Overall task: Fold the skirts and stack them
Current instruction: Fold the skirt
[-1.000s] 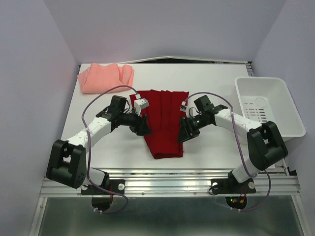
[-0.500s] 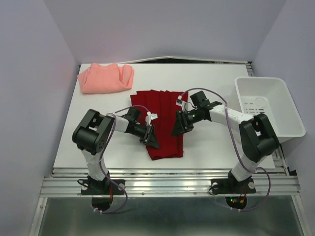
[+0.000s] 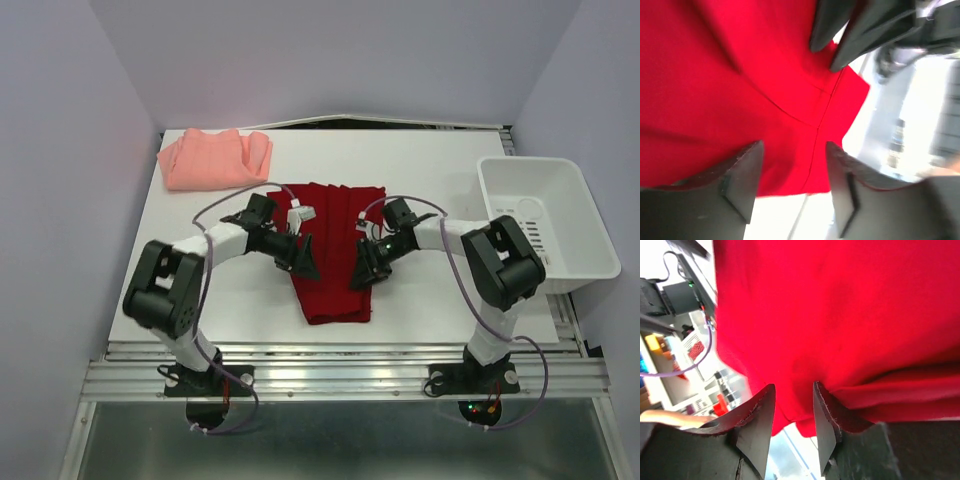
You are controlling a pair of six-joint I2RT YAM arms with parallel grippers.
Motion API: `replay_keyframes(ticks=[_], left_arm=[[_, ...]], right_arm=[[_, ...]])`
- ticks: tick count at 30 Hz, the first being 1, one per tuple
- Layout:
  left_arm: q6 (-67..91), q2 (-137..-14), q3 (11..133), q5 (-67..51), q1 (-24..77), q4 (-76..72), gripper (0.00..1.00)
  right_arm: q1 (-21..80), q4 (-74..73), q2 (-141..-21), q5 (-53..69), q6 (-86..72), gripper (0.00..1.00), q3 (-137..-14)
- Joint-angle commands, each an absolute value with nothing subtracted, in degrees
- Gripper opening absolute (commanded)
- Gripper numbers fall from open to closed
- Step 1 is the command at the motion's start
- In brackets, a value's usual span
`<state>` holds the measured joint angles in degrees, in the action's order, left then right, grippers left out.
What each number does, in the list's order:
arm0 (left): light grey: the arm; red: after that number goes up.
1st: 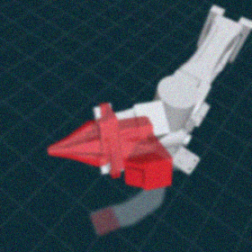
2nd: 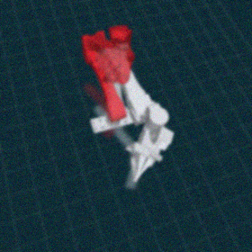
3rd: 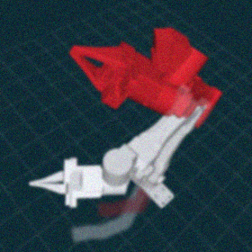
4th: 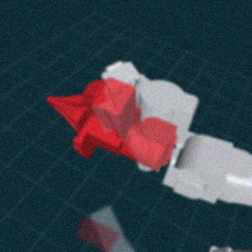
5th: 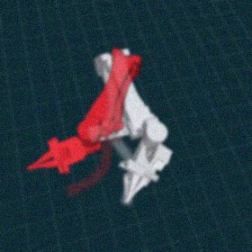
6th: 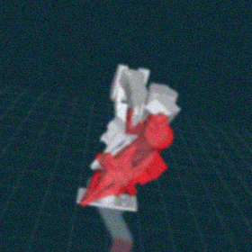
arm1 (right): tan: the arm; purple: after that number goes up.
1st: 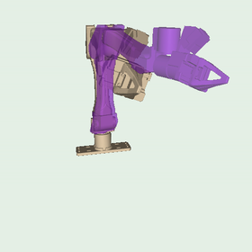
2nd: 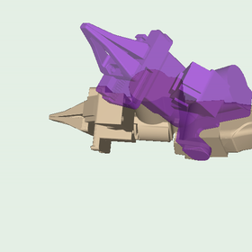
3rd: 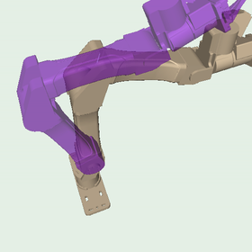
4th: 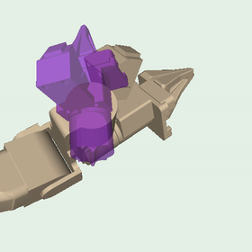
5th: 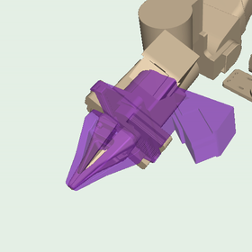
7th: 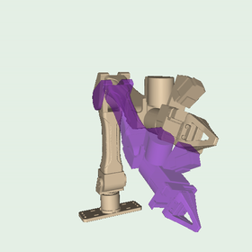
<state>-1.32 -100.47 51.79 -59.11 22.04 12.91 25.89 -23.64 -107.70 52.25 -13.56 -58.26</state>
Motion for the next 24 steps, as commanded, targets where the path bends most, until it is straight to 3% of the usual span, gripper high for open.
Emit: replay_keyframes(ticks=[1, 5, 12, 16, 24], left_arm=[[-14.6, -81.8, 53.8, -38.7, 24.4, 15.2, 0.75], [-26.7, -69.1, 50.3, -16.8, 41.2, 15.2, 0.79], [-26.6, -67.4, 43.7, -0.6, 63.1, 13.2, 0.83], [-26.2, -72.3, 41.5, 11.1, 69.5, 9.5, 0.87], [-26.5, -82.8, 41.0, 18.4, 74.2, 1.9, 0.86]], right_arm=[[26.1, -22.1, -100.0, 50.9, -14.1, 0.42, -59.9], [26.1, -19.3, -92.0, 50.5, -17.6, 0.5, -62.2], [26.1, -18.7, -93.8, 44.9, -16.6, 0.52, -67.7], [26.1, -18.3, -99.0, 44.2, -16.5, 0.51, -69.4], [26.1, -14.4, -106.0, 44.1, -17.4, 0.49, -70.3]])
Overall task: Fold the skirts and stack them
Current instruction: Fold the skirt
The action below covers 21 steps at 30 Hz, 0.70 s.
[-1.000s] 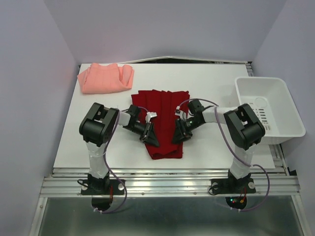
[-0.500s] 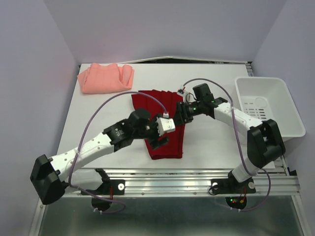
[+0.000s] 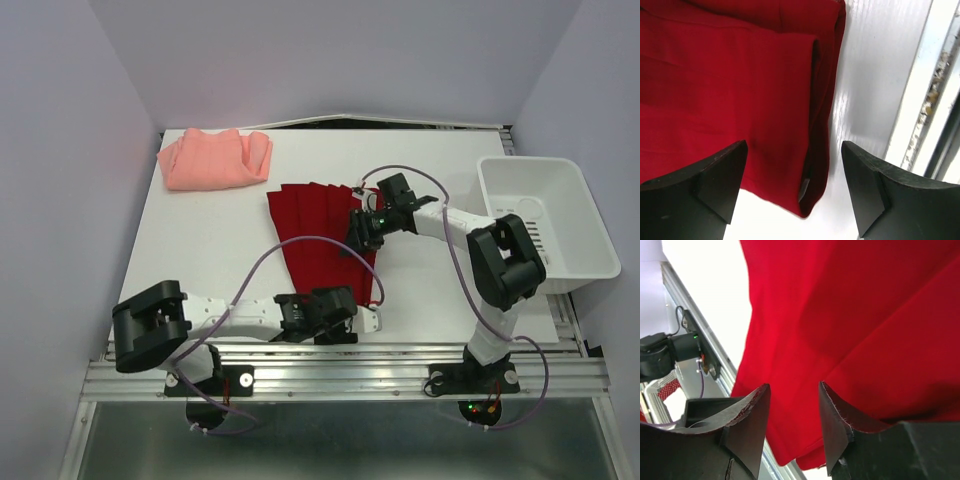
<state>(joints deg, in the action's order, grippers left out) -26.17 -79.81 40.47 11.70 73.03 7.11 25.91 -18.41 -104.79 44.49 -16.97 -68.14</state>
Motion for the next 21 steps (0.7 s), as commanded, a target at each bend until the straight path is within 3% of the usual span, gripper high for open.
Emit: replay_keyframes(ticks=[1, 4, 9, 14, 21], left_arm=[[-26.4, -83.8, 41.2, 19.5, 74.2, 1.7, 0.84], [-26.6, -87.3, 41.9, 19.3, 74.3, 1.1, 0.76], [-27.2, -88.4, 41.0, 19.4, 76.5, 0.5, 0.74], [-26.6, -92.2, 40.7, 24.1, 77.3, 0.5, 0.49], [-26.1, -86.9, 45.4, 19.9, 77.3, 9.2, 0.38]], right_arm=[[26.1, -14.1, -106.3, 44.1, -17.4, 0.49, -70.1], [26.1, -13.7, -107.9, 44.0, -17.3, 0.48, -69.7], [26.1, -13.7, -110.1, 43.9, -17.0, 0.47, -69.2], [26.1, -13.6, -110.1, 44.0, -16.4, 0.47, -69.3], [26.1, -15.9, -108.7, 41.5, -12.2, 0.47, -74.1]])
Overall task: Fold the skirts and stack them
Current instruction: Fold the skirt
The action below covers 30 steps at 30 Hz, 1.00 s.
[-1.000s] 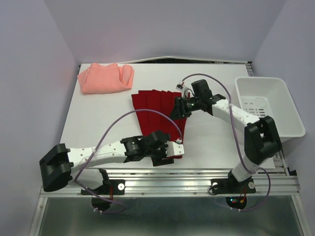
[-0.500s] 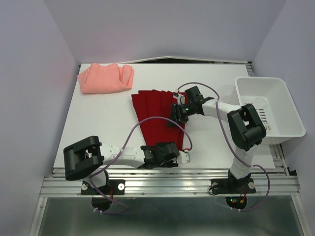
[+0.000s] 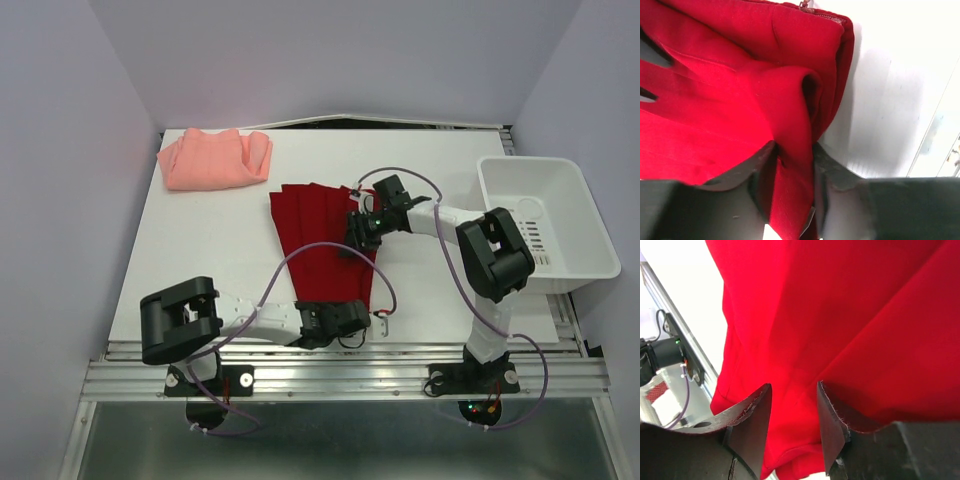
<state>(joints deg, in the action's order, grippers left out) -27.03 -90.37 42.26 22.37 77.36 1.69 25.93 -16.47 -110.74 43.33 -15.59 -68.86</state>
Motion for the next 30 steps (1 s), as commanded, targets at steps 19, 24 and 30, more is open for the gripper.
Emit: replay_keyframes(ticks=[19, 24, 30], left_arm=[[-28.1, -77.7, 66.0, -10.2, 77.2, 40.1, 0.0], [-32.2, -79.8, 73.7, -9.4, 74.5, 46.3, 0.0], [-42.3, -85.3, 83.0, -7.0, 68.2, 51.1, 0.0]], right_arm=[[22.2, -20.9, -124.0, 31.2, -2.0, 0.65, -99.0], [22.2, -28.2, -130.0, 39.8, -0.7, 0.51, -101.4], [22.2, -29.4, -130.4, 46.4, 1.2, 0.36, -96.9]])
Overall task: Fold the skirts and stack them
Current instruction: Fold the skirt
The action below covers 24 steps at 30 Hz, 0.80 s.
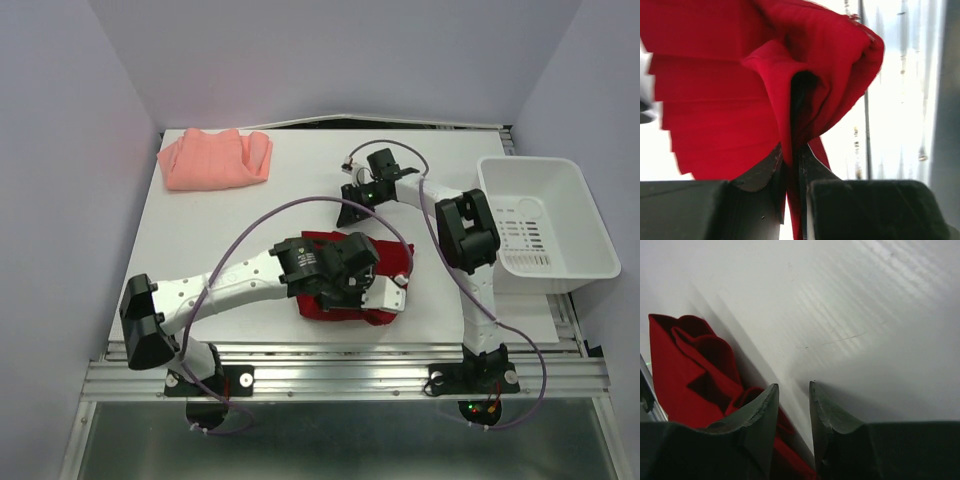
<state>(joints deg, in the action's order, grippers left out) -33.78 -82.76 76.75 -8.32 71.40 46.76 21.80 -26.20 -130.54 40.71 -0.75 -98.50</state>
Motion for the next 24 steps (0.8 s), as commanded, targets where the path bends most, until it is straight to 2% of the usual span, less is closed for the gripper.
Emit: replay_keyframes(ticks=[1, 5, 13, 24], left_arm=[[-43.8, -86.6, 83.8, -4.5, 67.1, 50.6, 0.0], [-48.9, -88.8, 84.5, 0.5, 63.7, 46.8, 0.0], [-55.6, -93.0, 82.0, 9.3, 59.5, 33.9, 0.0], [-59.2, -98.1, 84.4, 9.4, 56.1, 28.9, 0.02]], right_arm=[[22.2, -29.8, -130.6, 48.1, 1.1, 0.34, -96.6], [23.5, -31.3, -130.3, 50.4, 1.6, 0.28, -96.0], [24.6, -31.3, -130.5, 54.4, 0.2, 0.26, -96.0], [25.1, -31.2, -130.7, 56.2, -1.7, 0.22, -95.5]])
